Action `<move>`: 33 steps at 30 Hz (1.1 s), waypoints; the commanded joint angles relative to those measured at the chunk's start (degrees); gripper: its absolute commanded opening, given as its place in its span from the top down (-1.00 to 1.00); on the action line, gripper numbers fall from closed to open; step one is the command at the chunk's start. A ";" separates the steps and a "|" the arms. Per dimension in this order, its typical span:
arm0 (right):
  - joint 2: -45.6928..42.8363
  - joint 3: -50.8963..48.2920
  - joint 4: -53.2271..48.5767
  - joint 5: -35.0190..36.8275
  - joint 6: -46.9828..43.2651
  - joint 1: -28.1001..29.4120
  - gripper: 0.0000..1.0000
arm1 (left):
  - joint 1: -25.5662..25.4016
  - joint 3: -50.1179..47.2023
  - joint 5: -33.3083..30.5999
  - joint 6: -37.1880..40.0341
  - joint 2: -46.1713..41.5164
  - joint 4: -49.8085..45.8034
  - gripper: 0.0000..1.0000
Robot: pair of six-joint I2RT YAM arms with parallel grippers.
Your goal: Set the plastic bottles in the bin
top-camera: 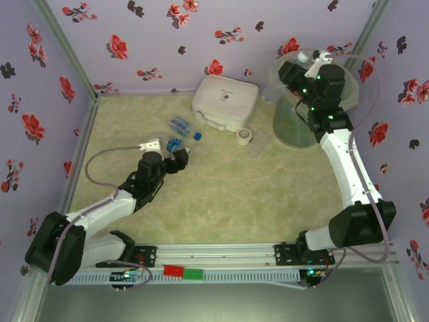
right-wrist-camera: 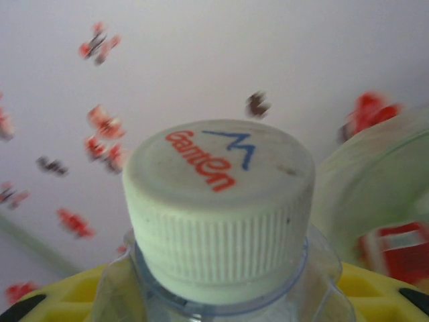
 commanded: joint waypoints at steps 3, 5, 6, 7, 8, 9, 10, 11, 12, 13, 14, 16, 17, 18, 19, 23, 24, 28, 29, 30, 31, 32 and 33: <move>-1.15 0.61 2.26 15.96 -5.63 -3.76 0.11 | 0.75 -1.46 -3.07 -3.21 -3.55 1.68 -1.00; -0.73 0.33 4.37 19.06 -6.22 -5.07 0.12 | 0.76 -1.75 -3.06 -3.75 -3.70 1.76 -1.00; -0.44 0.39 5.07 20.06 -6.30 -5.60 0.12 | 0.76 -1.76 -3.11 -4.05 -3.64 1.93 -1.00; 0.05 0.39 5.84 21.07 -6.19 -6.22 0.12 | 0.76 -1.76 -3.12 -4.28 -3.49 2.07 -1.00; 0.57 0.32 6.92 22.30 -6.02 -6.67 0.12 | 0.74 -1.76 -3.07 -4.45 -3.35 2.32 -1.00; 0.87 0.30 8.04 23.46 -5.83 -6.98 0.12 | 0.78 -1.68 -3.11 -4.69 -3.18 2.48 -1.00; 1.53 0.34 9.29 24.46 -5.87 -7.26 0.12 | 0.76 -1.59 -3.07 -4.93 -3.01 2.64 -1.00; 2.37 0.58 10.31 25.27 -5.78 -7.44 0.12 | 0.76 -1.43 -3.02 -5.00 -2.98 2.65 -1.00; 3.02 0.84 10.93 25.59 -5.39 -7.70 0.12 | 0.75 -1.28 -2.90 -5.08 -2.87 2.65 -1.00; 4.11 1.44 11.27 25.08 -4.48 -8.08 0.12 | 0.72 -1.15 -2.63 -5.24 -2.96 2.61 -1.00; 5.37 2.41 10.74 24.15 -3.54 -8.31 0.12 | 0.74 -1.06 -2.42 -5.34 -3.02 2.43 -1.00; 7.82 4.87 8.92 21.86 -2.37 -8.33 0.12 | 0.76 -1.22 -2.37 -5.43 -3.50 2.09 -1.00; 8.94 5.65 8.36 20.60 -1.46 -8.36 0.11 | 0.76 -1.39 -2.41 -5.45 -3.71 2.03 -1.00; 9.79 6.11 8.12 19.28 -0.42 -8.36 0.11 | 0.72 -1.56 -2.46 -5.46 -4.02 1.95 -1.00; 10.71 6.63 7.74 17.93 0.59 -8.41 0.10 | 0.75 -1.75 -2.57 -5.51 -4.36 1.79 -1.00; 14.23 9.41 4.59 13.51 3.68 -8.38 0.06 | 0.76 -2.09 -2.84 -5.48 -5.22 0.73 -1.00; 14.66 9.53 4.33 12.98 4.17 -8.41 0.05 | 0.76 -2.11 -2.86 -5.50 -5.35 0.58 -1.00; 16.36 10.03 2.82 12.09 5.37 -8.41 -0.01 | 0.76 -2.28 -3.22 -5.47 -5.54 0.63 -1.00; 16.78 10.14 2.39 12.01 5.44 -8.41 -0.04 | 0.76 -2.28 -3.28 -5.51 -5.44 0.62 -1.00; 16.97 10.27 2.08 12.01 5.51 -8.50 -0.08 | 0.72 -2.23 -3.25 -5.50 -5.46 0.62 -1.00; 17.24 10.46 1.47 12.01 5.78 -8.58 -0.15 | 0.76 -2.20 -3.26 -5.52 -5.35 0.63 -1.00; 17.49 10.76 0.90 12.09 5.99 -8.75 -0.22 | 0.76 -2.20 -3.23 -5.45 -5.35 0.62 -1.00; 17.61 10.84 0.46 12.09 6.24 -8.93 -0.29 | 0.73 -2.11 -3.31 -5.43 -5.37 0.55 -1.00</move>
